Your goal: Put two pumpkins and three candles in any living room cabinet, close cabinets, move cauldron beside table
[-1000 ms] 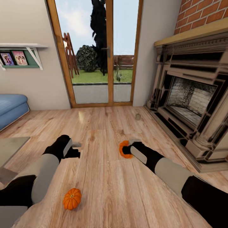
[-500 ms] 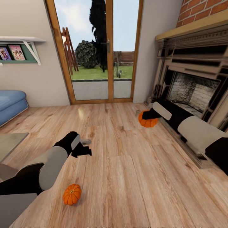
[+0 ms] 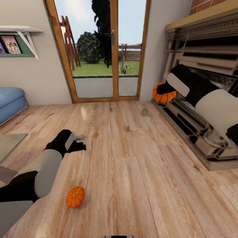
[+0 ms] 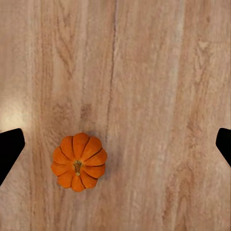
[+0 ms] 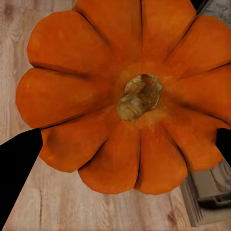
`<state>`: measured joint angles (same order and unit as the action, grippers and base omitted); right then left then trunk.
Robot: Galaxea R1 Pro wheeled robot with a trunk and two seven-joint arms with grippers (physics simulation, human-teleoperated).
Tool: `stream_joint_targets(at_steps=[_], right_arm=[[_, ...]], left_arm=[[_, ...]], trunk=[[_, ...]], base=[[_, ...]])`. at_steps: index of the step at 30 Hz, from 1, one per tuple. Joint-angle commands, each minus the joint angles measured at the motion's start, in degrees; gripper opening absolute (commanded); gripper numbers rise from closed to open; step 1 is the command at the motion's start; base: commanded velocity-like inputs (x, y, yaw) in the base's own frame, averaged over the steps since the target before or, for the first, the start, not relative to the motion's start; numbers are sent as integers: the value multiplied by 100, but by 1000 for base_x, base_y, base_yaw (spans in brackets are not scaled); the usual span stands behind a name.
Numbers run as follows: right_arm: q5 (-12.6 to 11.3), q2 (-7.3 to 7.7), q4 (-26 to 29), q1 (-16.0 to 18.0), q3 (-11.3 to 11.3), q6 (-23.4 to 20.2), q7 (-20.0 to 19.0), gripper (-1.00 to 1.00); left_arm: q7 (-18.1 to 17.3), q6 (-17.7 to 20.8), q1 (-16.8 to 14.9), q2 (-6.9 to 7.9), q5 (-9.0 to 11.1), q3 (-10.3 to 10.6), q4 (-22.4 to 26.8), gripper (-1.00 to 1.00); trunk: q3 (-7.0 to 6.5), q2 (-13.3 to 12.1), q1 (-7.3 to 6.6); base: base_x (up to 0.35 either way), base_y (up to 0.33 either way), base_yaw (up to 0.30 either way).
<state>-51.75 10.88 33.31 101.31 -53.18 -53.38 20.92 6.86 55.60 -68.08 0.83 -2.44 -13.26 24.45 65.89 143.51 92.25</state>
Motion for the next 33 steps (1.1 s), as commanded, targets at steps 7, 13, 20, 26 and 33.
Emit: stream_joint_targets(at_steps=[7,13,20,26,33], right_arm=[[-59,2,-19,165,-49,-83,44,-100],[-77,1,-351,521,-44,-374,20,-100],[-103,-2,-632,720,-37,-396,4,-100],[-115,-24,-1126,984,39,-392,-45,-100],[-386,-17,-1151,996,43,-392,-41,-100]], left_arm=[[-4,-17,-4,174,-11,-45,135,100],[-31,25,-4,247,-11,-37,147,100],[-28,22,-4,245,-5,-36,147,100],[-30,-1,-4,243,-3,-36,147,100],[-10,-30,-4,373,-11,-53,156,100]], trunk=[[162,12,17],[295,20,32],[450,29,50],[583,37,66],[738,47,84]], base=[[0,0,0],[0,0,0],[0,0,0],[0,0,0],[0,0,0]])
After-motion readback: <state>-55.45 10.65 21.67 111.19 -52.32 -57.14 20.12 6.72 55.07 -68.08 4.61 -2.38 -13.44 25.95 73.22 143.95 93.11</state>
